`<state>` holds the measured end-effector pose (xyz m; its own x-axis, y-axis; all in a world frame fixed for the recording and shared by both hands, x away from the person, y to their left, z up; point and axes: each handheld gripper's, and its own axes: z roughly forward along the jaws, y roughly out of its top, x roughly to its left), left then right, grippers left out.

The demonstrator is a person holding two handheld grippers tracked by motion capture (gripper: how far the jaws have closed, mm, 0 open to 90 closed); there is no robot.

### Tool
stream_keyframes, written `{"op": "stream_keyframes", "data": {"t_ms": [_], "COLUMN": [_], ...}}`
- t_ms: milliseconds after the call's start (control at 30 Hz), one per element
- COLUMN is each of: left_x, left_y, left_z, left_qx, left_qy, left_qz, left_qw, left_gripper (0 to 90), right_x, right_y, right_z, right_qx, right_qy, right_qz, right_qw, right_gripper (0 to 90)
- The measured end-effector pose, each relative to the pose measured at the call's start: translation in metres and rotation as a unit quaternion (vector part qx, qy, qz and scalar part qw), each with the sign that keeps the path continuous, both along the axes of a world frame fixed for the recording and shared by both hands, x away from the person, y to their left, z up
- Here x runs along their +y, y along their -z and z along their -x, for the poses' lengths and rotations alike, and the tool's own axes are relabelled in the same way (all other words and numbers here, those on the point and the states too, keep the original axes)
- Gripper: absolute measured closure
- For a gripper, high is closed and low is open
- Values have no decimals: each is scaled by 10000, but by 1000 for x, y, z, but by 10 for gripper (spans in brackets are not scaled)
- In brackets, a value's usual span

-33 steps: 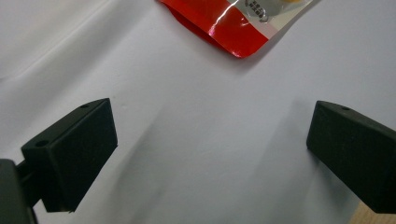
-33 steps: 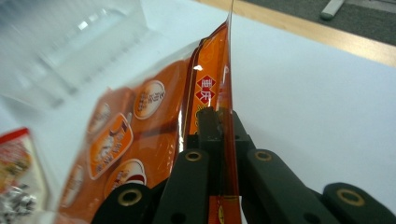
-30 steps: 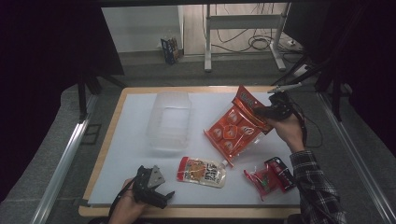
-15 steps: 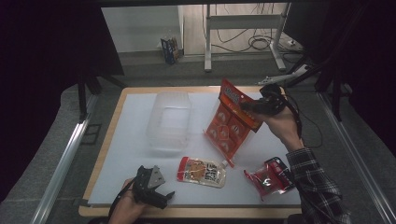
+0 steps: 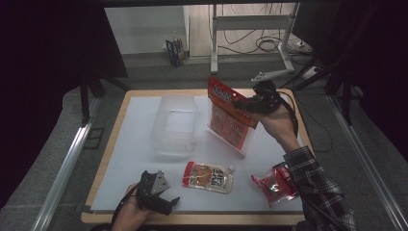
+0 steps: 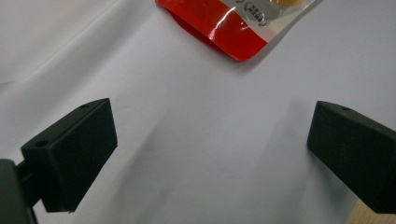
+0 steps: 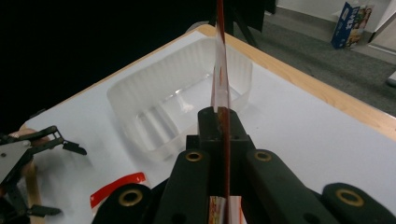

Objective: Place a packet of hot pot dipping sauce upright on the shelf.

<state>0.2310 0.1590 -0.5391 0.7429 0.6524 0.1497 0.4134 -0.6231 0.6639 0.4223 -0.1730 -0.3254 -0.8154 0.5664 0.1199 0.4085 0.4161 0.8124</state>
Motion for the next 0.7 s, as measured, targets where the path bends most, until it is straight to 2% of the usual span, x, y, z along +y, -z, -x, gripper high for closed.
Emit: {"op": "stream_keyframes", "data": {"t_ms": [67, 300, 433, 700], "left_x": [0, 1, 1, 1], "left_y": [0, -1, -1, -1], "left_z": [0, 0, 0, 0], "left_qx": [2, -1, -3, -5], "left_qy": [-1, -15, -19, -25], "left_qz": [15, 50, 52, 75], "left_qw": [10000, 10000, 10000, 10000], "left_gripper": [16, 16, 16, 16], "right_x": [3, 8, 12, 24], "right_y": [-3, -14, -19, -30], "right_z": [-2, -11, -15, -20], "right_qx": [-39, 33, 111, 118], "right_qy": [61, 182, 165, 166], "right_qz": [-1, -180, -377, -555], "right_qw": [10000, 9997, 9991, 9983], "right_gripper": [892, 892, 892, 892]}}
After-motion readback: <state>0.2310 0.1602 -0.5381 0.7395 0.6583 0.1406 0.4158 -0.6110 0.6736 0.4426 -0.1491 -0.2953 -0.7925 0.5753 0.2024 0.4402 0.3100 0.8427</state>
